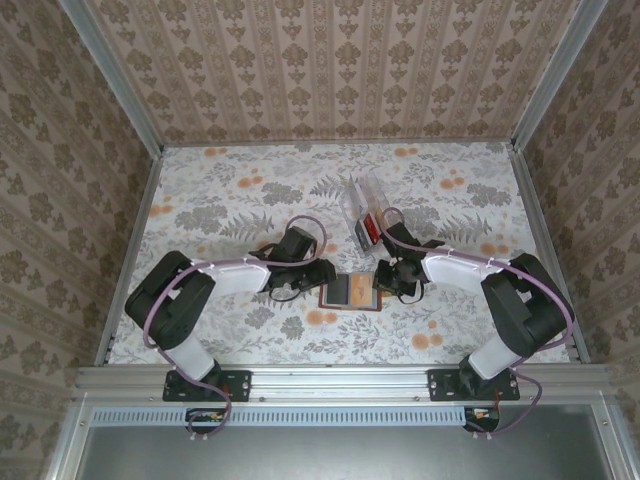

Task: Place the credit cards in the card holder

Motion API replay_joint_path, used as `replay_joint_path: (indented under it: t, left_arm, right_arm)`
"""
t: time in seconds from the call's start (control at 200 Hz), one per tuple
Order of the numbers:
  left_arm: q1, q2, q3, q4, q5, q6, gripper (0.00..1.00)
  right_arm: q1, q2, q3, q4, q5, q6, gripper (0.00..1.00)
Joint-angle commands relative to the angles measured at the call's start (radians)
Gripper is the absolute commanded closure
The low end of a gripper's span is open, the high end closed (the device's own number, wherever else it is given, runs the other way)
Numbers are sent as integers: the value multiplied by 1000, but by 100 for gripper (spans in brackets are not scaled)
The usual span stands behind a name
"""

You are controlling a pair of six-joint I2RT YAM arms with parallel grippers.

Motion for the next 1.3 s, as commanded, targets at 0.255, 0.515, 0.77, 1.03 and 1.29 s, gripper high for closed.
replay_joint_path:
  t: [0.255,0.515,0.77,1.03,1.29]
  left_arm:
    - [-54,-88,35,140,95,-56,56]
    - [-90,44,113,226,201,-68,56]
    - [-94,163,94,358,236,-179,62]
    - [-94,196,72,378,227,-218,68]
    - [-92,206,67,366,209,-222,73]
  right_arm:
    - [5,54,-13,-28,12,2,77]
    - [3,2,-8,-39,8,8,77]
    - [-26,-139,-8,-125,81,29,75]
    - [-49,-264,-21,-90,25,23,79]
    - [-37,-195,-27,61,-157,48,92]
